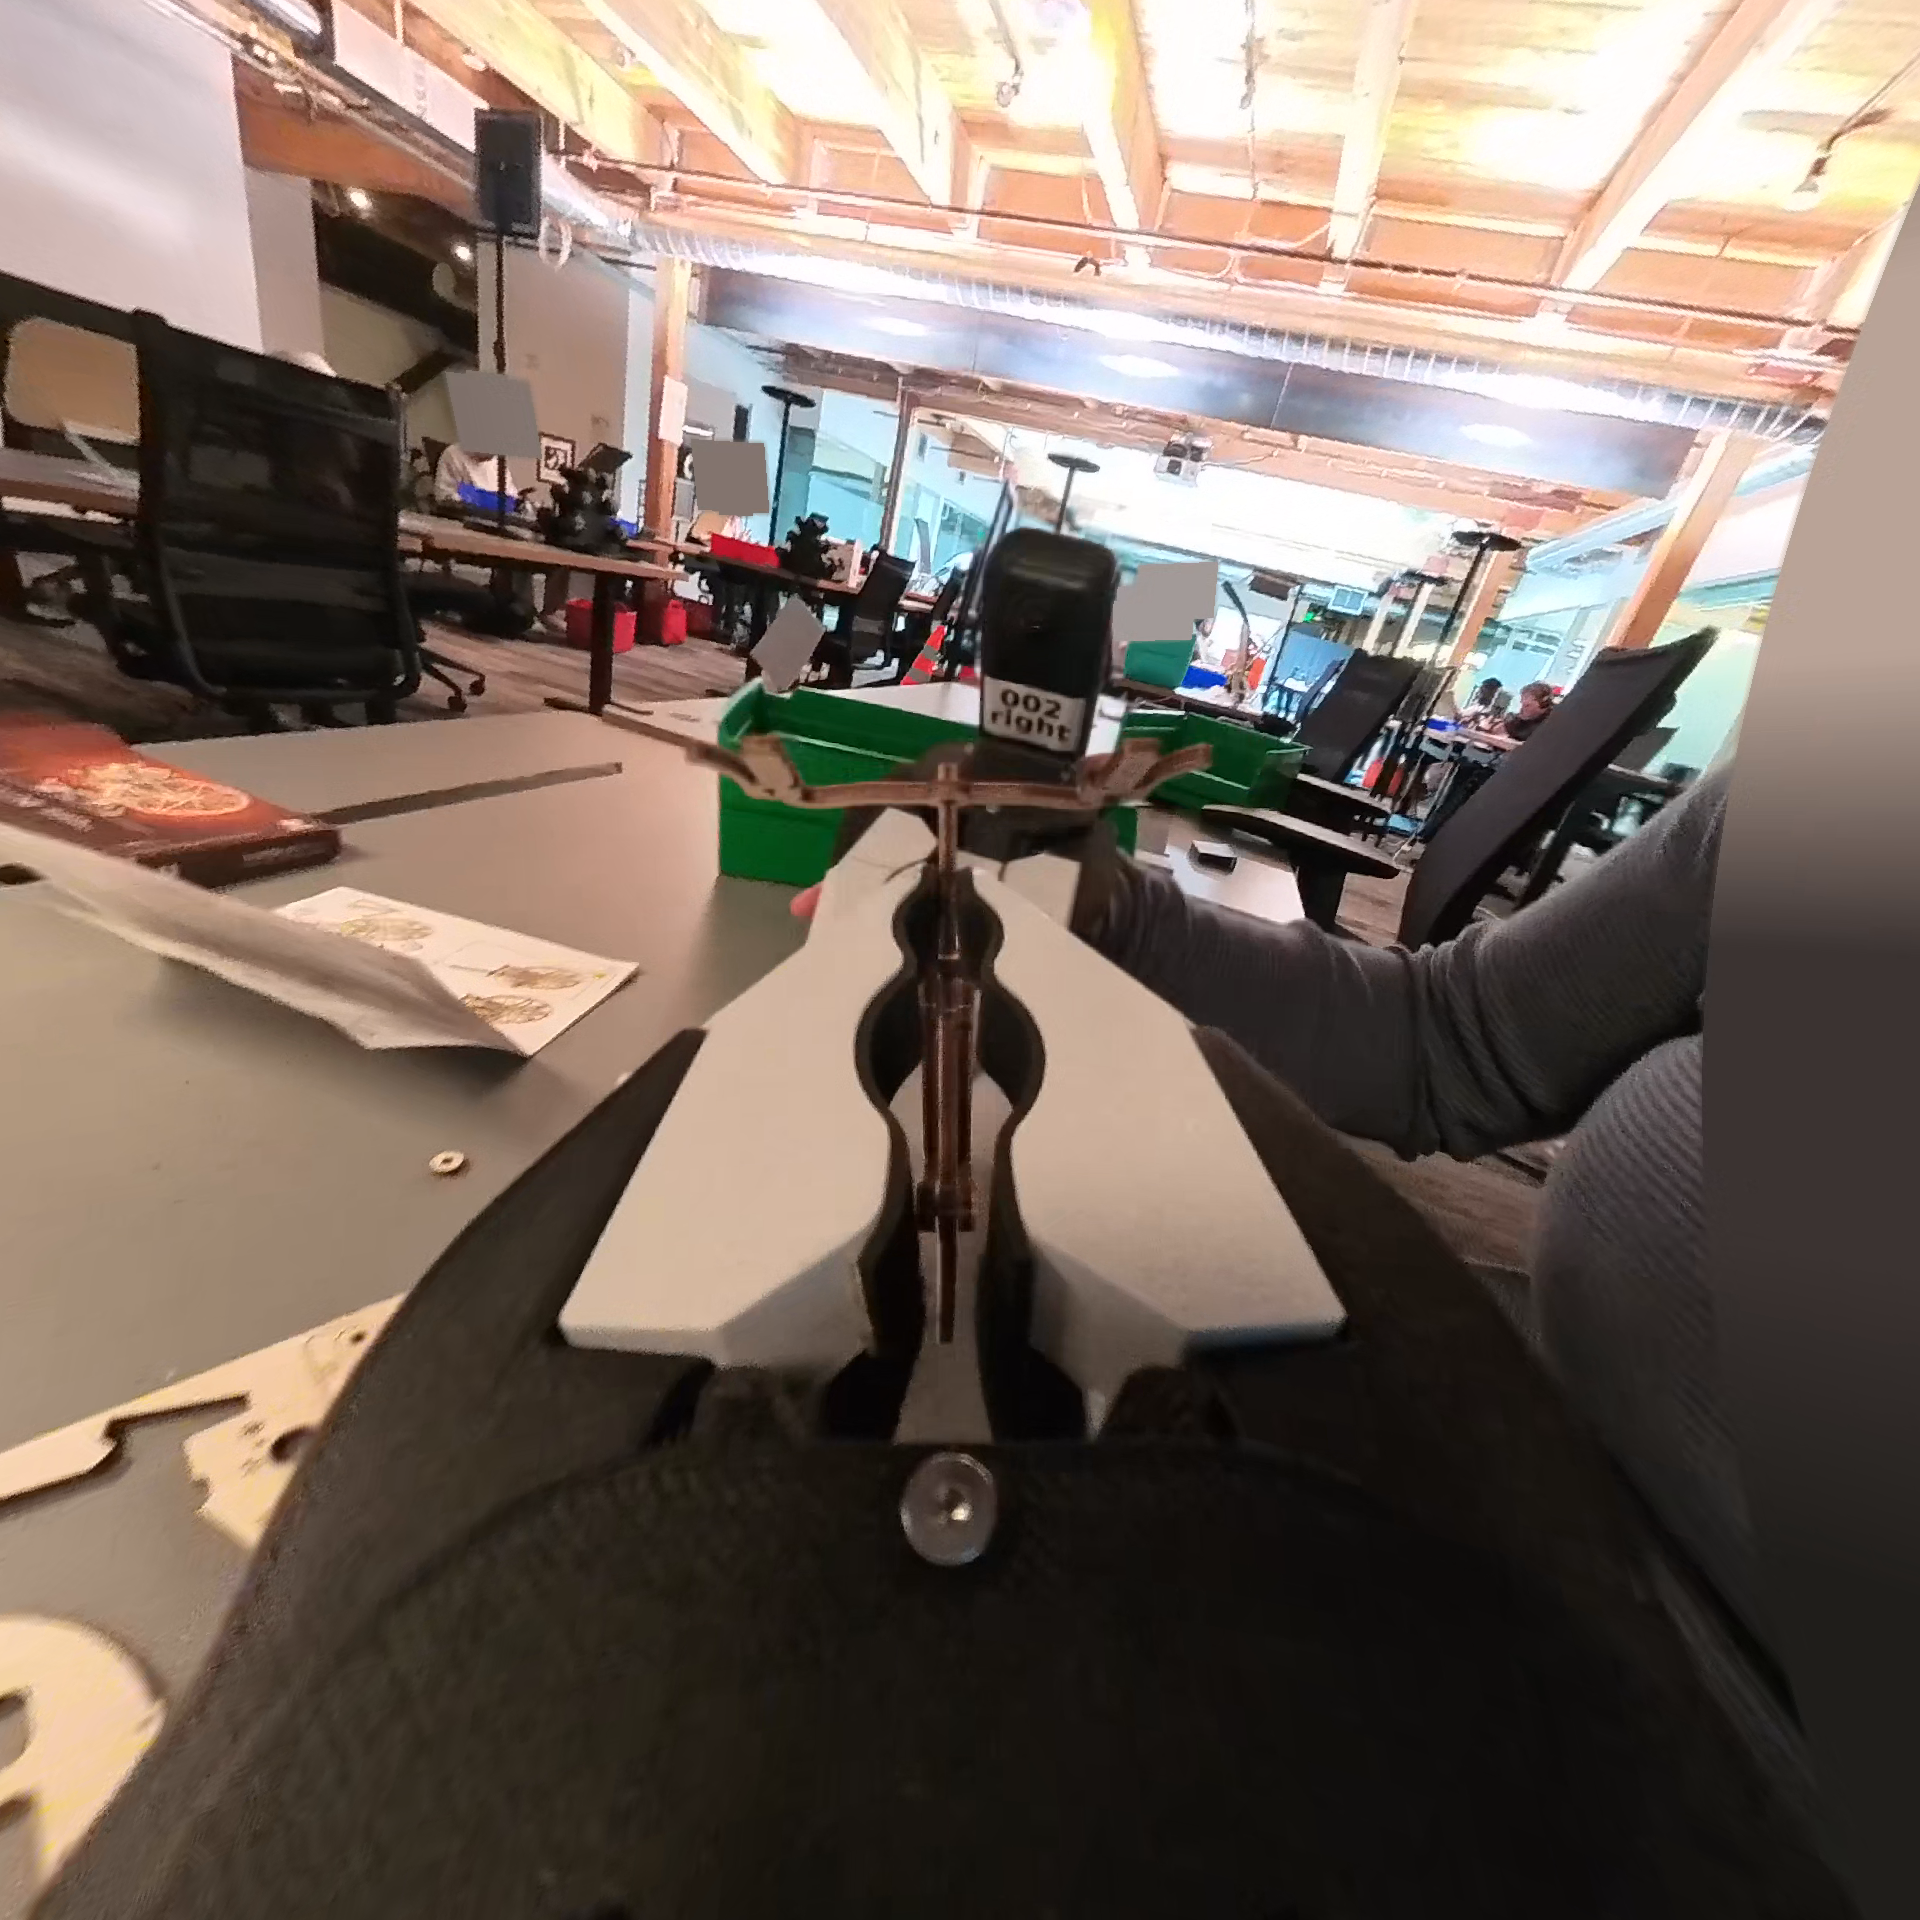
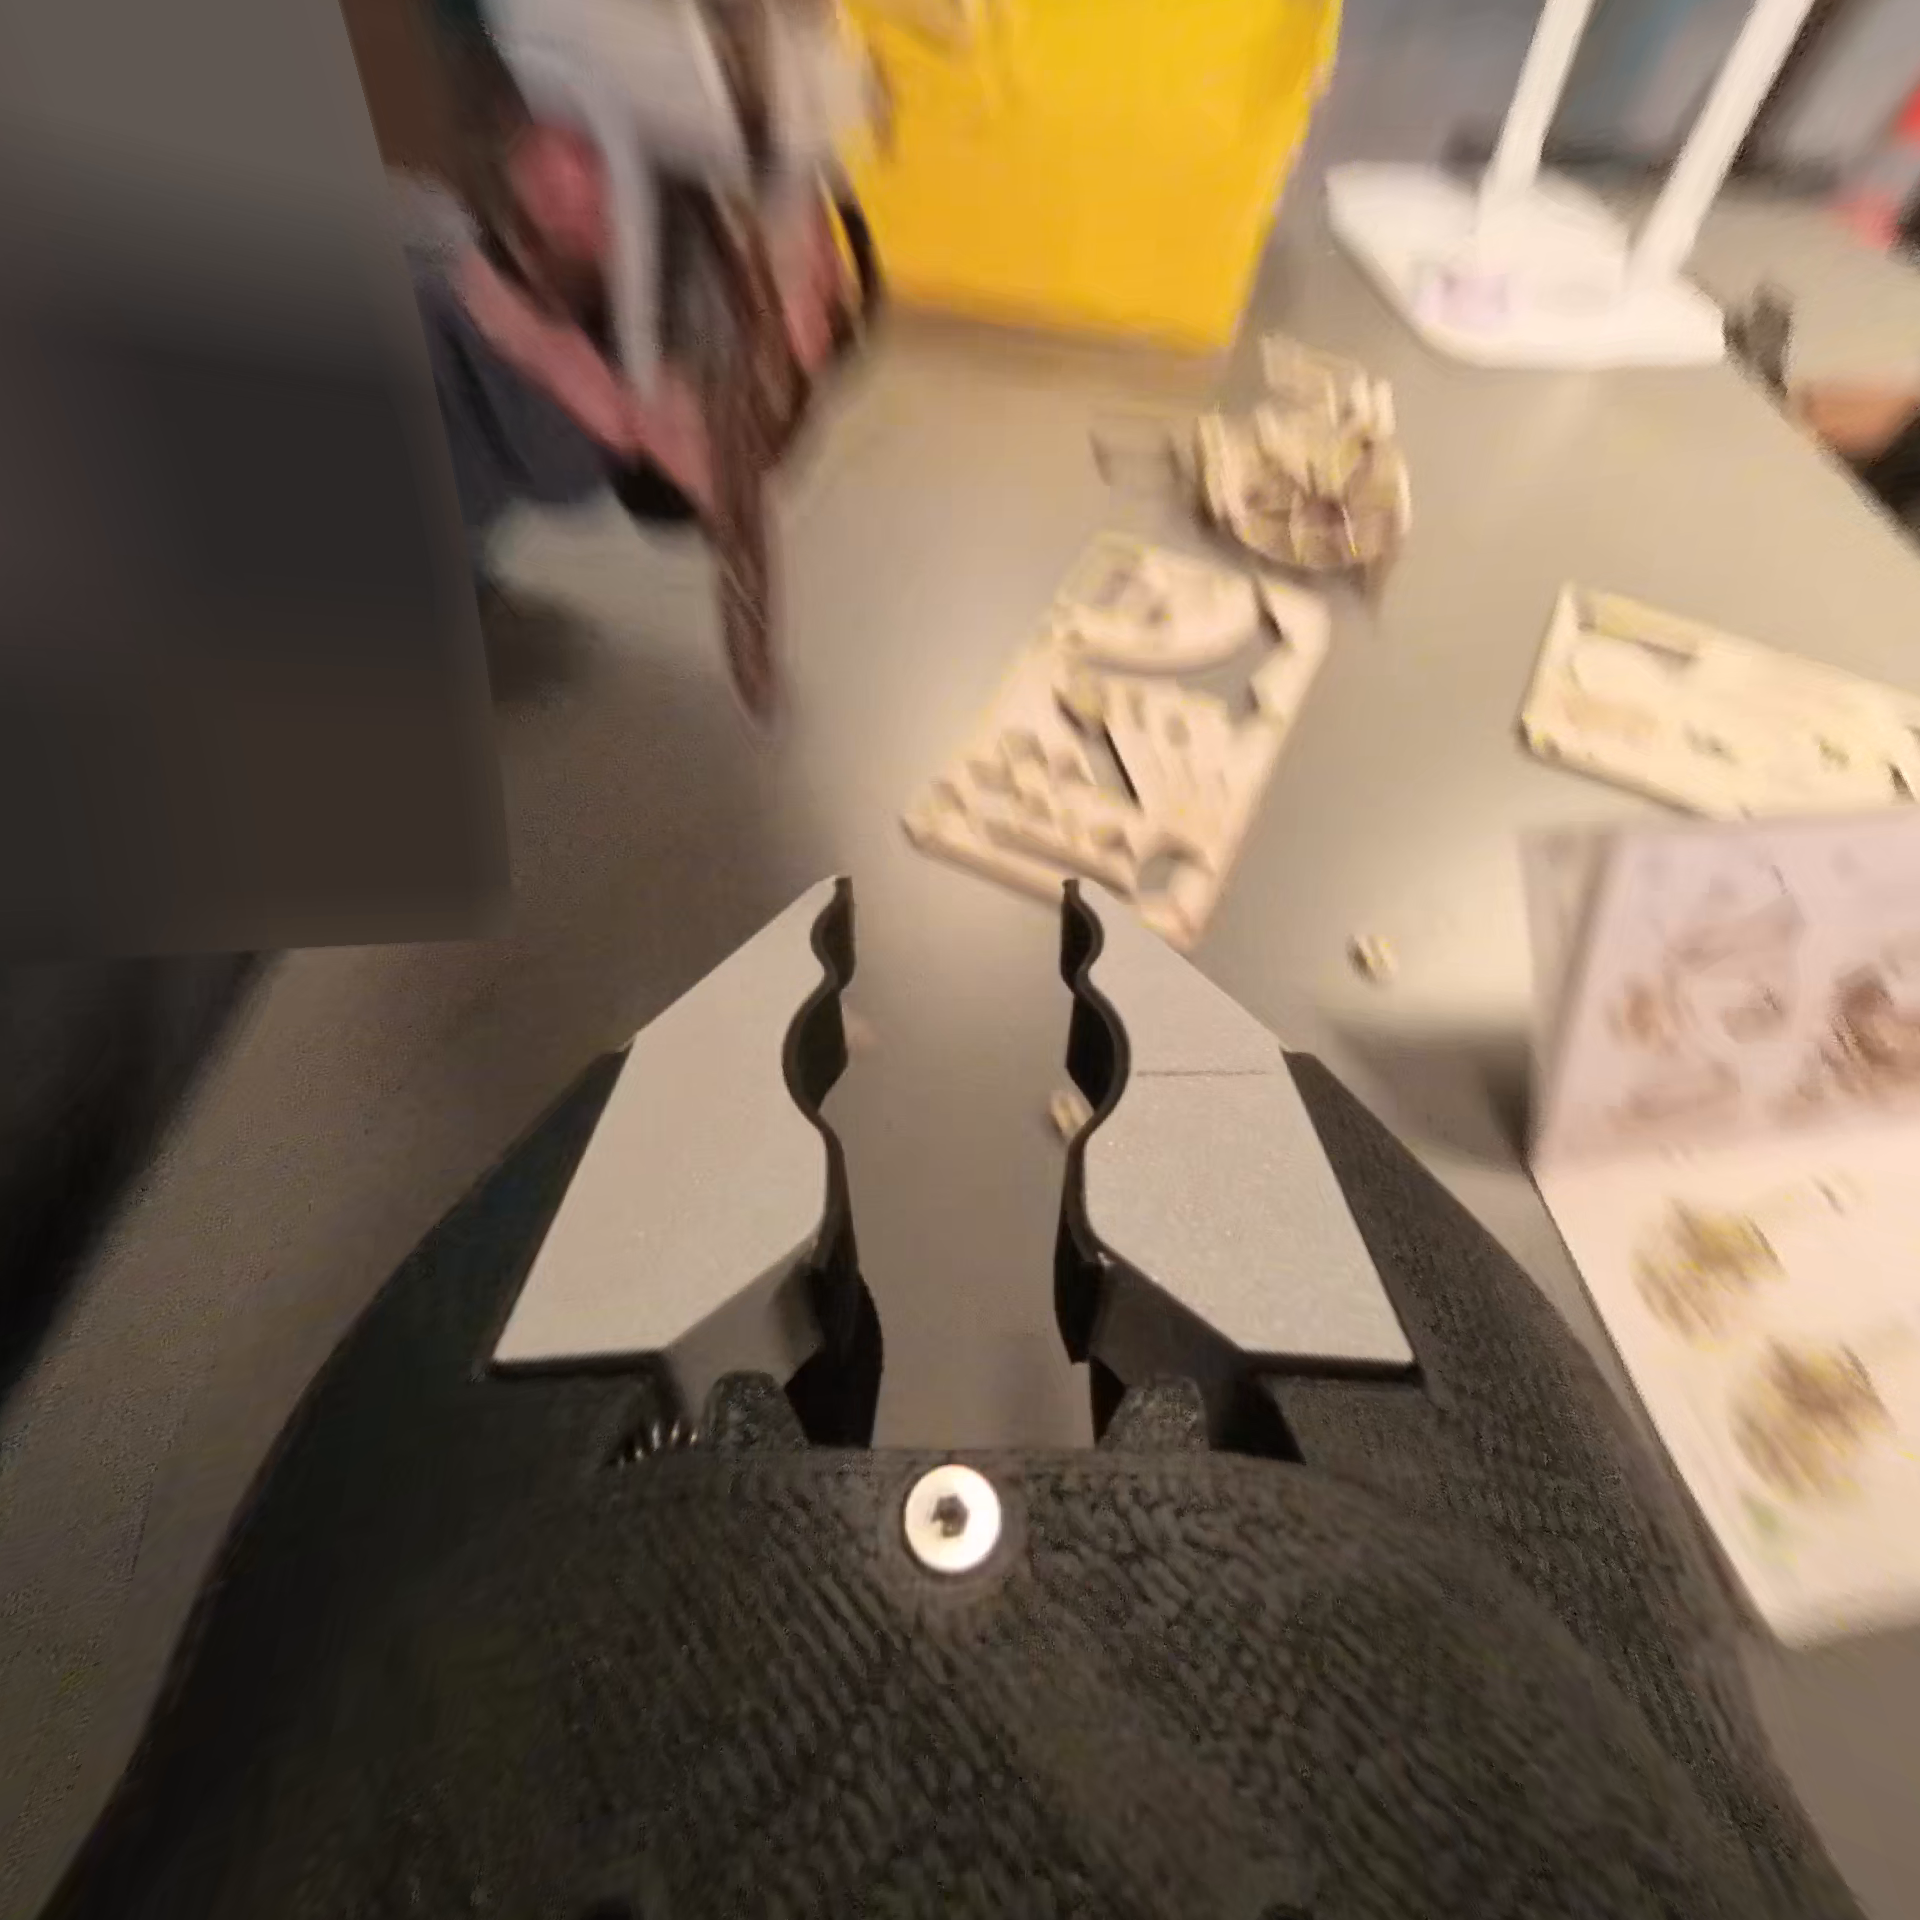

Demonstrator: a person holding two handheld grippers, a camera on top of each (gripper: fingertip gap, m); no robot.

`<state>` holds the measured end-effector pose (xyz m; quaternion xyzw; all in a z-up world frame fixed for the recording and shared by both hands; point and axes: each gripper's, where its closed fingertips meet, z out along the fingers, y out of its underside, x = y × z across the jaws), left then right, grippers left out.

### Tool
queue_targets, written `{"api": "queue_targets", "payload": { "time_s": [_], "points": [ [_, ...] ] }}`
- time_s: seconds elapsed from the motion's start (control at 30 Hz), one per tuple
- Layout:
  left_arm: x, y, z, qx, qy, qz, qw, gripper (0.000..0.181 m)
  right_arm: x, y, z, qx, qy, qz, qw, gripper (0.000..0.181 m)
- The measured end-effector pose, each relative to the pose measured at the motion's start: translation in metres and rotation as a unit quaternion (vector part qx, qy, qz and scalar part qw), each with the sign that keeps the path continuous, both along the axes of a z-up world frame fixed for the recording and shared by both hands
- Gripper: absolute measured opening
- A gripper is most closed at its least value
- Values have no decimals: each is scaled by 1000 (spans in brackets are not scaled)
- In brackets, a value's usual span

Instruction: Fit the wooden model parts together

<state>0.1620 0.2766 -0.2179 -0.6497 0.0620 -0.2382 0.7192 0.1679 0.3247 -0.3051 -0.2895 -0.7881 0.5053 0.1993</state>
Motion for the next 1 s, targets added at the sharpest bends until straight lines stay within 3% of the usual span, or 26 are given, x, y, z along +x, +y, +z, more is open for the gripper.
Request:
{"api": "queue_targets", "payload": {
  "time_s": [0.07,0.2,0.4,0.73,0.93,1.0],
  "points": [
    [-4,-6,-4,-15,9,3,1000,2,2,25,-33,78,-65,-19,995,28],
    [-14,-8,-15,-50,54,50,996,1,2,35,-55,61,-164,-62,983,25],
    [-11,-11,-19,-49,84,72,993,1,-1,40,-62,118,-129,-120,977,18],
    [1,-9,-22,-45,86,32,995,1,-8,42,-71,99,-144,-90,980,9],
    [-4,-4,-18,-40,72,44,996,2,-10,40,-65,91,-140,-65,984,4],
    [-7,-2,-11,-31,66,57,996,1,-19,27,-23,28,-64,-43,997,4]
  ]
}}
